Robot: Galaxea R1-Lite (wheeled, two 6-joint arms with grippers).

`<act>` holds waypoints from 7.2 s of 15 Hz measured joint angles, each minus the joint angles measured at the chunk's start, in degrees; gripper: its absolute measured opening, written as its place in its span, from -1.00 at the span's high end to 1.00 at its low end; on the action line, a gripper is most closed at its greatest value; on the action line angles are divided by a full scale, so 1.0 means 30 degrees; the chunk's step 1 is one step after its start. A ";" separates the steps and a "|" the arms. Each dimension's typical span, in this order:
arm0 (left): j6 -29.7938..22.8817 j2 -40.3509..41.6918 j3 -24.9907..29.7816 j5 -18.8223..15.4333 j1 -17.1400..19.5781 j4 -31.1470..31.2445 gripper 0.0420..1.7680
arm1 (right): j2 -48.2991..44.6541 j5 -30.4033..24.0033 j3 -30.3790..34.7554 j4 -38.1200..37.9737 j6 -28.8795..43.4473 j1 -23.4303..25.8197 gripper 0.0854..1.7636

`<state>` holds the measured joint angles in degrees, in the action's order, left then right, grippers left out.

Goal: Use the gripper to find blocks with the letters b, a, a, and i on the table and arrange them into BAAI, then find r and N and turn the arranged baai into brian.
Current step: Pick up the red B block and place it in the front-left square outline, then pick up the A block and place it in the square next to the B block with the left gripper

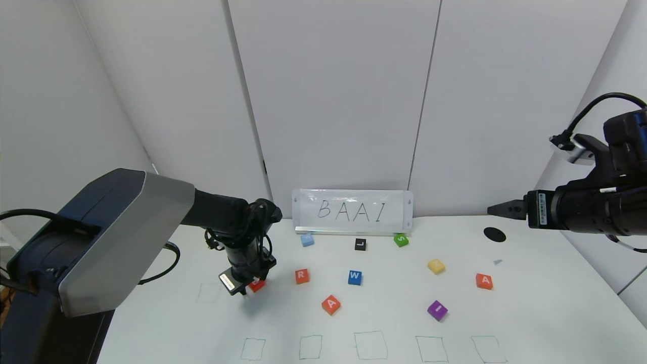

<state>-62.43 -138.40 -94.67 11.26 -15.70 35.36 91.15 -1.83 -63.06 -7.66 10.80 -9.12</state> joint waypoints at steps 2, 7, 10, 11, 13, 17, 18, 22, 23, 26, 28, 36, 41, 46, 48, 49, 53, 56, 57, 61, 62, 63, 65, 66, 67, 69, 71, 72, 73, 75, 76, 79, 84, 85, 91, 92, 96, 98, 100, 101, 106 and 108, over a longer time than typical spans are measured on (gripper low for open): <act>0.0037 -0.0053 -0.0138 0.0000 -0.0028 0.0024 0.44 | -0.0020 0.0008 -0.0016 0.0008 0.0004 0.0000 -0.94; 0.0146 -0.0118 -0.0305 0.0000 -0.0158 0.0033 0.44 | -0.0053 0.0000 -0.0016 0.0000 0.0004 0.0000 -0.94; 0.0244 0.0041 -0.0248 -0.0061 -0.0260 0.0146 0.44 | -0.0053 0.0000 -0.0016 0.0008 0.0000 0.0000 -0.94; 0.0272 0.0114 -0.0252 -0.0077 -0.0333 0.0435 0.44 | -0.0053 0.0008 -0.0016 0.0000 0.0000 0.0000 -0.94; 0.0337 0.0386 -0.0268 -0.0106 -0.0532 0.0740 0.44 | -0.0053 0.0008 -0.0016 0.0000 0.0000 0.0000 -0.94; 0.0992 0.1499 0.0016 -0.0106 -0.0910 0.0890 0.44 | -0.0053 0.0000 -0.0016 0.0000 -0.0008 -0.0028 -0.94; 0.1195 0.1841 0.0171 -0.0106 -0.0992 0.1040 0.44 | -0.0053 0.0008 -0.0016 0.0000 0.0000 -0.0037 -0.94; 0.1914 0.3417 0.1625 -0.0126 -0.1215 0.0975 0.44 | -0.0053 0.0000 -0.0008 -0.0008 0.0000 -0.0045 -0.94; 0.2243 0.3779 0.2150 -0.0126 -0.1288 0.0853 0.44 | -0.0053 0.0000 0.0000 -0.0008 0.0004 -0.0057 -0.94; 0.3035 0.4771 0.4059 -0.0142 -0.1694 -0.0475 0.44 | -0.0053 0.0008 0.0016 -0.0008 0.0000 -0.0073 -0.94; 0.3848 0.5567 0.6026 -0.0150 -0.2198 -0.2202 0.44 | -0.0045 0.0008 0.0016 0.0000 0.0004 -0.0045 -0.94; 0.8911 0.8590 1.4251 -0.0280 -0.3300 -0.8261 0.44 | -0.0008 0.0008 0.0016 -0.0012 0.0000 -0.0073 -0.94; 1.1577 0.9143 1.7392 -0.0479 -0.3291 -1.1821 0.44 | -0.0020 0.0000 0.0028 -0.0012 0.0004 -0.0089 -0.94; 1.2089 0.8582 1.8099 -0.0882 -0.3320 -1.2597 0.44 | -0.0016 0.0008 0.0028 -0.0008 0.0004 -0.0081 -0.94; 1.2109 0.8355 1.8115 -0.0894 -0.3328 -1.2646 0.44 | -0.0008 0.0000 0.0028 0.0000 0.0004 -0.0081 -0.94; 1.2182 0.8233 1.8115 -0.0894 -0.3348 -1.2743 0.44 | 0.0000 0.0008 0.0020 0.0000 0.0012 -0.0081 -0.94; 1.2369 0.7883 1.8136 -0.0894 -0.3393 -1.2853 0.44 | 0.0028 0.0000 0.0016 0.0000 0.0004 -0.0081 -0.94; 1.2528 0.7786 1.8136 -0.0894 -0.3446 -1.2845 0.44 | 0.0028 0.0000 0.0016 0.0008 0.0000 -0.0089 -0.94; 1.2573 0.7774 1.8136 -0.0890 -0.3466 -1.2845 0.44 | 0.0028 0.0008 0.0016 0.0000 0.0000 -0.0089 -0.94; 1.2617 0.7721 1.8062 -0.0894 -0.3466 -1.2837 0.44 | 0.0057 0.0000 0.0016 0.0000 0.0004 -0.0089 -0.94; 1.2617 0.7676 1.8014 -0.0894 -0.3466 -1.2837 0.44 | 0.0057 0.0008 0.0016 0.0008 0.0000 -0.0089 -0.94; 1.2617 0.7635 1.7969 -0.0894 -0.3466 -1.2837 0.44 | 0.0057 0.0008 0.0016 0.0000 0.0004 -0.0089 -0.94; 1.2666 0.7570 1.7908 -0.0890 -0.3466 -1.2837 0.44 | 0.0065 0.0016 0.0016 0.0008 0.0004 -0.0089 -0.94; 1.2711 0.7526 1.7896 -0.0894 -0.3466 -1.2837 0.44 | 0.0065 0.0000 0.0016 0.0000 0.0012 -0.0089 -0.94; 1.2747 0.7497 1.7888 -0.0890 -0.3466 -1.2816 0.44 | 0.0065 0.0000 0.0016 0.0000 0.0004 -0.0089 -0.94; 1.2837 0.7396 1.7843 -0.0890 -0.3474 -1.2825 0.44 | 0.0065 0.0000 0.0016 0.0000 0.0000 -0.0089 -0.94; 1.2865 0.7298 1.7806 -0.0890 -0.3503 -1.2881 0.44 | 0.0065 0.0000 0.0016 0.0008 0.0000 -0.0089 -0.94; 1.2873 0.7262 1.7794 -0.0890 -0.3511 -1.2881 0.44 | 0.0065 0.0000 0.0016 0.0000 0.0004 -0.0089 -0.94; 1.2873 0.7241 1.7778 -0.0890 -0.3519 -1.2898 0.44 | 0.0065 0.0000 0.0016 0.0000 0.0000 -0.0089 -0.94; 1.2873 0.7213 1.7766 -0.0890 -0.3519 -1.2926 0.44 | 0.0085 -0.0008 0.0016 0.0000 0.0004 -0.0089 -0.94; 1.2873 0.7205 1.7750 -0.0890 -0.3527 -1.2926 0.44 | 0.0093 0.0000 0.0016 0.0000 0.0004 -0.0089 -0.94; 1.2873 0.7188 1.7729 -0.0910 -0.3547 -1.2934 0.44 | 0.0102 0.0000 0.0016 0.0000 0.0000 -0.0089 -0.94; 1.2881 0.7168 1.7729 -0.0918 -0.3556 -1.2934 0.44 | 0.0093 0.0000 0.0016 0.0008 0.0004 -0.0089 -0.94; 1.2881 0.7152 1.7729 -0.0910 -0.3556 -1.2946 0.44 | 0.0093 0.0000 0.0016 0.0008 0.0004 -0.0089 -0.94; 1.2881 0.7123 1.7713 -0.0918 -0.3556 -1.2971 -0.22 | 0.0093 0.0000 0.0016 0.0008 0.0004 -0.0089 -0.94; 1.2865 0.7131 1.7705 -0.0926 -0.3556 -1.2963 -0.30 | 0.0093 0.0008 0.0016 0.0000 0.0004 -0.0089 -0.94; 1.2881 0.7148 1.7770 -0.0894 -0.3556 -1.3373 -0.55 | 0.0085 0.0008 0.0016 0.0000 0.0000 -0.0089 -0.94; 1.2902 0.7241 1.7802 -0.0894 -0.3547 -1.3381 -0.63 | 0.0065 0.0000 0.0016 -0.0008 0.0004 -0.0089 -0.94; 1.2930 0.7371 1.7815 -0.0894 -0.3531 -1.3385 -0.70 | 0.0028 0.0008 0.0028 -0.0028 0.0004 -0.0089 -0.94; 1.2955 0.7481 1.7815 -0.0894 -0.3531 -1.3381 -0.73 | 0.0016 0.0000 0.0037 -0.0028 0.0000 -0.0093 -0.94; 1.3056 0.8399 1.7851 -0.0890 -0.3474 -1.3227 -0.83 | -0.0020 0.0000 0.0085 -0.0028 0.0004 -0.0093 -0.94; 1.2938 0.9013 1.7880 -0.0890 -0.3454 -1.3146 -0.85 | -0.0016 0.0008 0.0102 -0.0020 0.0000 -0.0118 -0.94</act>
<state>-23.61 -111.36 -41.03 8.59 -26.06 -4.07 91.10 -1.80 -62.76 -7.72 10.80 -9.47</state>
